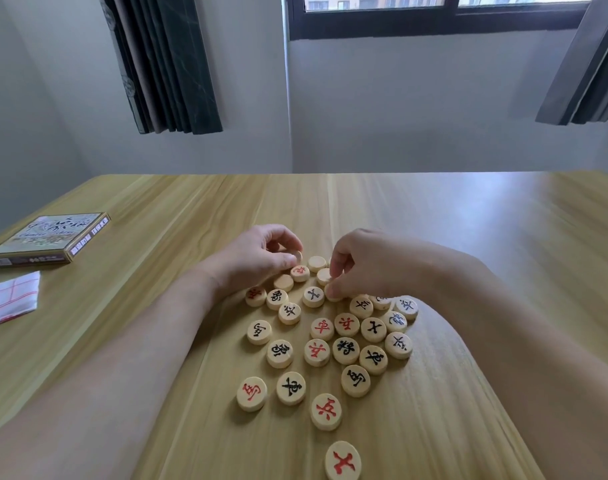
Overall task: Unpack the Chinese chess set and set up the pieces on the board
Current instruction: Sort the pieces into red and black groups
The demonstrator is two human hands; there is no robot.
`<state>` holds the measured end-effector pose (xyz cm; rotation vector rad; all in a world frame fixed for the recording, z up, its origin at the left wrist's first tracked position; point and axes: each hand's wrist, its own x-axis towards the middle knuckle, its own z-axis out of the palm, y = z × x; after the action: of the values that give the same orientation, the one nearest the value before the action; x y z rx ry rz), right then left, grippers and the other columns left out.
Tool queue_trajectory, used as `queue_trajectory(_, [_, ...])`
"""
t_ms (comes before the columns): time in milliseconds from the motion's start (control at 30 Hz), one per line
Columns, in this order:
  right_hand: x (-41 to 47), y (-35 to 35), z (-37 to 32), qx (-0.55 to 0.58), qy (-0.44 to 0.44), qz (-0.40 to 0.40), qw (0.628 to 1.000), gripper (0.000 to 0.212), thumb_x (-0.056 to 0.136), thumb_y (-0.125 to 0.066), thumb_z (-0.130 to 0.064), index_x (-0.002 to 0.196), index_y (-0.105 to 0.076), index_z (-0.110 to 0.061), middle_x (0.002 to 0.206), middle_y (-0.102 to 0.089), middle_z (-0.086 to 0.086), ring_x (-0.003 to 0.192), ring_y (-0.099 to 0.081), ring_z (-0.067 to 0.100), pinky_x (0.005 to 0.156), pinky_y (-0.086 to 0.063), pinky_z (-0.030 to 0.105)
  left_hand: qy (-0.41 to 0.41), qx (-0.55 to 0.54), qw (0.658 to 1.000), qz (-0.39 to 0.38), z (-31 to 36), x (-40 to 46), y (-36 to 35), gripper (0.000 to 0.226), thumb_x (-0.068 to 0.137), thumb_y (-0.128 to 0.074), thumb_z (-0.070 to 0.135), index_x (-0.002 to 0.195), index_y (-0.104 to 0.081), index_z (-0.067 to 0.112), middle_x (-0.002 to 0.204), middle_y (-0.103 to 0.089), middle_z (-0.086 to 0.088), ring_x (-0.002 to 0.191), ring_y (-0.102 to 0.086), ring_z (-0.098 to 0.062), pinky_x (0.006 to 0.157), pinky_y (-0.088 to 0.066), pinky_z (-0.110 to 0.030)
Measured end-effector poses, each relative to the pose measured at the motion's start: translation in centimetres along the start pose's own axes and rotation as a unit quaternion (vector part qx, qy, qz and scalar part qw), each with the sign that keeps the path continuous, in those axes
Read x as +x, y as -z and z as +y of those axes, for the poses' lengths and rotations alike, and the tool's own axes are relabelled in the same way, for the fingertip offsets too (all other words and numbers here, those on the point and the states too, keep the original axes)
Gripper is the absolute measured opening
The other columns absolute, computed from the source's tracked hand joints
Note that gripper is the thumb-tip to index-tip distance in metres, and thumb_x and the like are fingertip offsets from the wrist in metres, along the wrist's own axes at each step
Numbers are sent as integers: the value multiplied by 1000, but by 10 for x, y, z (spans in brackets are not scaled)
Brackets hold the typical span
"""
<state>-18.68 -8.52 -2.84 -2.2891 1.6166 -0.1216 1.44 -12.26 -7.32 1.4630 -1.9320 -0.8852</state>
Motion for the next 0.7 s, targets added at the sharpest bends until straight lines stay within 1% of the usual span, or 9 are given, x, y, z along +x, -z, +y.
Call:
queue_trajectory(67, [-1,0,0,-15,14,14,1000,20,83,-70,-36,99,-65,-25,89,-52,-15,91,-56,13,76,-45,27,-15,4,1000,14,2,-1,0,12,88,-70,7,94,-67,17,89,-66,-2,72,-57,-10,64,-50,-20])
queue_trajectory(133, [-2,0,0,-29,26,20,999,16,85,-68,-33,98,-64,-25,88,-52,-16,91,-55,12,77,-37,25,-23,17,999,35,3,-2,-1,15,85,-71,2,90,-64,15,86,-63,-1,62,-52,-3,56,-46,-17])
queue_trajectory(233, [-2,-1,-1,-36,15,12,999,17,83,-68,-38,93,-63,-25,91,-56,-13,90,-55,13,76,-39,26,-15,42,998,49,3,-3,0,21,82,-66,-2,84,-62,18,76,-58,-4,49,-45,-2,48,-41,-18])
queue_trajectory(300, [-2,-1,-4,-51,3,5,999,25,81,-68,-43,93,-64,-22,94,-60,-8,91,-57,15,76,-46,29,0,44,999,29,6,-6,4,17,83,-62,2,85,-63,19,72,-56,-5,51,-48,-9,48,-41,-23])
queue_trajectory(367, [-2,-3,-6,-82,-1,1,997,30,81,-66,-46,95,-64,-19,96,-61,-6,91,-59,17,75,-48,31,12,58,998,-7,14,-11,11,9,86,-62,8,89,-64,17,71,-58,-1,51,-49,-7,49,-40,-20])
queue_trajectory(433, [-1,-5,-7,-105,5,9,994,28,83,-63,-42,95,-63,-18,94,-62,-4,89,-59,18,71,-45,30,14,108,994,-24,22,-14,18,5,87,-63,12,89,-65,16,69,-57,5,53,-48,-5,51,-38,-17])
queue_trajectory(500, [-2,-5,-6,-115,17,22,993,19,85,-61,-34,93,-64,-18,92,-64,-3,85,-59,18,67,-42,29,23,160,986,-29,29,-16,25,2,85,-66,20,85,-65,18,73,-60,6,63,-52,-10,59,-41,-23])
queue_trajectory(600, [-3,-4,-7,-124,34,37,991,14,86,-60,-29,95,-63,-19,94,-61,-7,85,-55,15,69,-38,28,67,245,964,-78,36,-19,30,18,82,-72,40,87,-69,22,86,-68,8,80,-62,-10,73,-51,-30])
queue_trajectory(700, [-4,-3,-8,-122,42,33,991,17,84,-63,-33,99,-60,-25,94,-57,-9,86,-53,13,68,-38,27,79,300,946,-93,42,-21,23,27,82,-72,47,91,-71,21,91,-70,7,87,-64,-10,81,-55,-32])
